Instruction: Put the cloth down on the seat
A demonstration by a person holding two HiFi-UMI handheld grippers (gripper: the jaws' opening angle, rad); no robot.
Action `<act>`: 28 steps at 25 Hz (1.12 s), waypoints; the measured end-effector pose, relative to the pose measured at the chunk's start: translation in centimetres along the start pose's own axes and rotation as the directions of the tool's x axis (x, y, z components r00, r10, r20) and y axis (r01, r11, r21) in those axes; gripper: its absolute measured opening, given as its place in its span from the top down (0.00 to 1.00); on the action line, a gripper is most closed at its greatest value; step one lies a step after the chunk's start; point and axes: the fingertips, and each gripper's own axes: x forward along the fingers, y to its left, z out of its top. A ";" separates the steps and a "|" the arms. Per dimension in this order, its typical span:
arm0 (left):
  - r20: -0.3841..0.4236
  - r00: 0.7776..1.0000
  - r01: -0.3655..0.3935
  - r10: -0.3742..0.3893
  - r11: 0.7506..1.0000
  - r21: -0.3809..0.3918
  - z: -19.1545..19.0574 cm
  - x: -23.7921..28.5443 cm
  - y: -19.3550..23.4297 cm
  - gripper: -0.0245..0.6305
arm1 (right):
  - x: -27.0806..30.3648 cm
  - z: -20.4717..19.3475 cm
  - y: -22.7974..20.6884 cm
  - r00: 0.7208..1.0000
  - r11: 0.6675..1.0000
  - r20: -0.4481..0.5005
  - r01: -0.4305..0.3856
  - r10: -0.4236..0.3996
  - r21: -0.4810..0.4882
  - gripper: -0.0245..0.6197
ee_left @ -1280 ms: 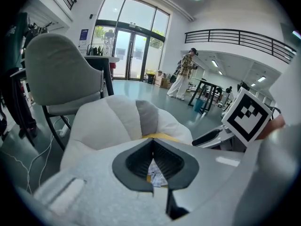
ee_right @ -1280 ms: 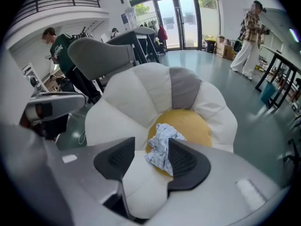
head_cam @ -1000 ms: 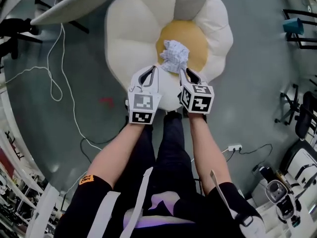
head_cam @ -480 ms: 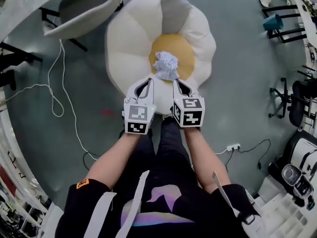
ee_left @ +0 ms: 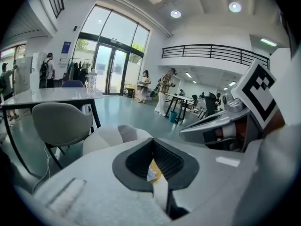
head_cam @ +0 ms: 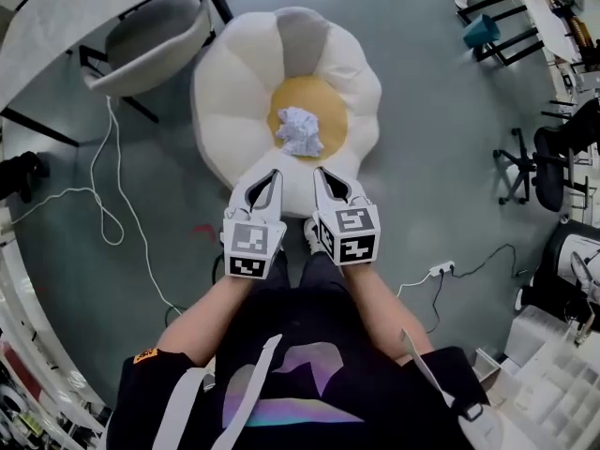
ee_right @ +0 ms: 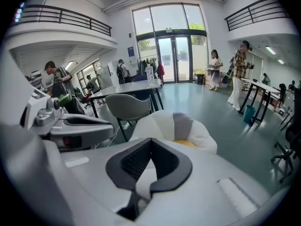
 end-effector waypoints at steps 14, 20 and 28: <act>0.141 0.990 0.030 -0.030 1.000 0.004 5.1 -6.4 -7.8 0.96 | -9.4 2.4 -0.7 0.988 0.998 0.150 -0.038 0.047 -0.058 0.96; 0.214 0.977 0.009 0.003 0.998 -0.055 7.5 -8.1 -11.7 0.96 | -13.4 2.5 -2.6 0.976 0.995 0.202 -0.075 0.087 -0.067 0.96; 0.233 0.971 -0.036 0.048 0.998 -0.056 7.7 -9.4 -17.2 0.96 | -18.9 1.8 -4.9 0.961 0.990 0.247 -0.100 0.122 -0.100 0.96</act>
